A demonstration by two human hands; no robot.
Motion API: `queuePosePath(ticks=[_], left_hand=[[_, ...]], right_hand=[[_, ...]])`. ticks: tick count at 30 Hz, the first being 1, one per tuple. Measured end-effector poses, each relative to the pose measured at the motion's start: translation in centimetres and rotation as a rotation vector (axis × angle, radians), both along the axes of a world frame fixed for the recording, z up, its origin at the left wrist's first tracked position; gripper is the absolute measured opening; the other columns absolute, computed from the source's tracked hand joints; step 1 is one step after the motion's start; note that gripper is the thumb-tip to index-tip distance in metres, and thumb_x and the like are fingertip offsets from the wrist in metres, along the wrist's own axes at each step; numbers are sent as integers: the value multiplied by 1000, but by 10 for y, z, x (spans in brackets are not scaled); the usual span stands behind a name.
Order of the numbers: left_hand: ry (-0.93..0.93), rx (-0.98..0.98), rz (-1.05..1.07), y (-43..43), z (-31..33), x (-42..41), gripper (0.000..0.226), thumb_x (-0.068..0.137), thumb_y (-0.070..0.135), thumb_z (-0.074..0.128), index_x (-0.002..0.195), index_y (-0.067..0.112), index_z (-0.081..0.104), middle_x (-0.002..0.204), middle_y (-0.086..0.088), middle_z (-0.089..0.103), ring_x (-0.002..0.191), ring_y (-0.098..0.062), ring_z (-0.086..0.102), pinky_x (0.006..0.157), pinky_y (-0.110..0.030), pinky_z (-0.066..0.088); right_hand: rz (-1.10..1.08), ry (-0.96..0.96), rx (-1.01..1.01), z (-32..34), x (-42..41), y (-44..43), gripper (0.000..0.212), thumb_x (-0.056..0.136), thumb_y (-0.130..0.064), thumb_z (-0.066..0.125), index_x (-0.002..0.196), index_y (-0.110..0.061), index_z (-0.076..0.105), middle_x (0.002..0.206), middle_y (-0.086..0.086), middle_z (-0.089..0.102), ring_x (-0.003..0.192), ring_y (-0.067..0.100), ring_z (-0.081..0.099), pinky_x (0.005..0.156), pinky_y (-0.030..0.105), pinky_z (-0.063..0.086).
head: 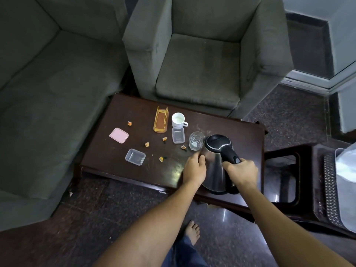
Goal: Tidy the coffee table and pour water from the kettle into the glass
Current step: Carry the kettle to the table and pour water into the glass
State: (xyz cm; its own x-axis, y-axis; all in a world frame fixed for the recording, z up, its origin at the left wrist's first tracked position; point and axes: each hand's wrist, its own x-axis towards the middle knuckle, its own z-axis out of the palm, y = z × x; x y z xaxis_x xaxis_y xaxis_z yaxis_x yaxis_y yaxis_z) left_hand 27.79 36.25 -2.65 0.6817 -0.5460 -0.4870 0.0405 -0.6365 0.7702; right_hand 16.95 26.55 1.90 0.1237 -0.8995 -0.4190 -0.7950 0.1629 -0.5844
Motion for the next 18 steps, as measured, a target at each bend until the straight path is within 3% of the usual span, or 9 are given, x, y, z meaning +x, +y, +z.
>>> queuePosePath(ticks=[4, 18], left_hand=[[4, 8, -4, -2, -3, 6, 37, 108, 32, 41, 137, 18, 59, 133, -10, 64, 124, -30, 58, 96, -31, 42], [56, 23, -17, -3, -16, 12, 38, 108, 33, 40, 137, 18, 60, 132, -10, 66, 124, -30, 59, 103, -38, 46]], right_hand=[[1, 14, 21, -2, 6, -1, 24, 58, -41, 68, 62, -17, 67, 58, -1, 66, 62, 19, 64, 51, 24, 41], [33, 105, 43, -7, 18, -4, 24, 63, -40, 69, 69, -17, 69, 64, 2, 68, 66, 22, 65, 53, 26, 44]])
